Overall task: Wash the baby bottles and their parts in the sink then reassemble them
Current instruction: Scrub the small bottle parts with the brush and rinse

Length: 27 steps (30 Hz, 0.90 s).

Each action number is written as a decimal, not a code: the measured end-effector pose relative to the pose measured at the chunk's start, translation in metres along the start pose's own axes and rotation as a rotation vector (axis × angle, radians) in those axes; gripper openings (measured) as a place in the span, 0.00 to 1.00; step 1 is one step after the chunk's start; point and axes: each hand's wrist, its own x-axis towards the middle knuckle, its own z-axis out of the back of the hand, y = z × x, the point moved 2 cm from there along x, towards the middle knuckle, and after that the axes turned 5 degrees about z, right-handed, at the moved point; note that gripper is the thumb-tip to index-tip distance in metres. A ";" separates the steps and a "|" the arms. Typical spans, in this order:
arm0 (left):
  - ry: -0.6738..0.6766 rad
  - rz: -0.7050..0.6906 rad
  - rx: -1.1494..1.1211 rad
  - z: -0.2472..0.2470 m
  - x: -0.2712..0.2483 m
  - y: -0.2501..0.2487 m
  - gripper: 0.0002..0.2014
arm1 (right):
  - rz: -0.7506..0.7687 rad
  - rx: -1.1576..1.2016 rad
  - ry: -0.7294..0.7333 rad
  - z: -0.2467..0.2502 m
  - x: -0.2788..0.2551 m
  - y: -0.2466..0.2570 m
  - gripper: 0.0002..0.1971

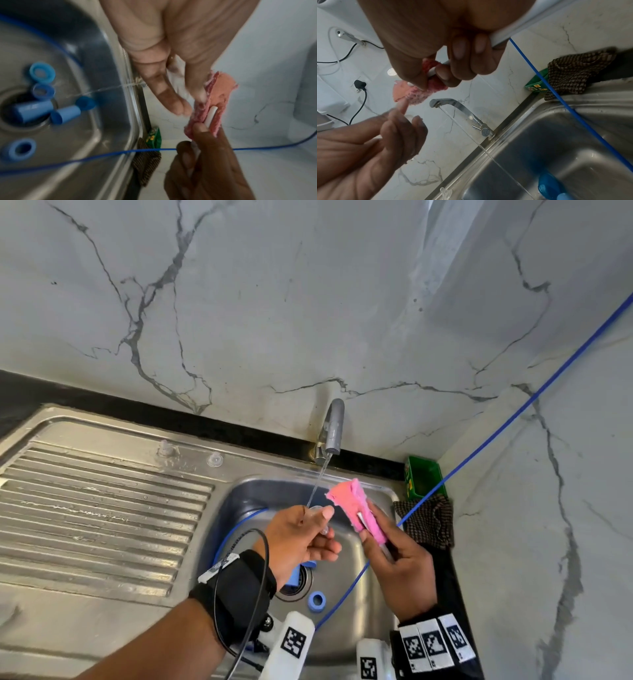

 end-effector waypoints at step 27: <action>0.135 -0.212 0.094 0.024 0.015 0.008 0.17 | 0.172 -0.118 0.056 -0.019 0.008 0.011 0.21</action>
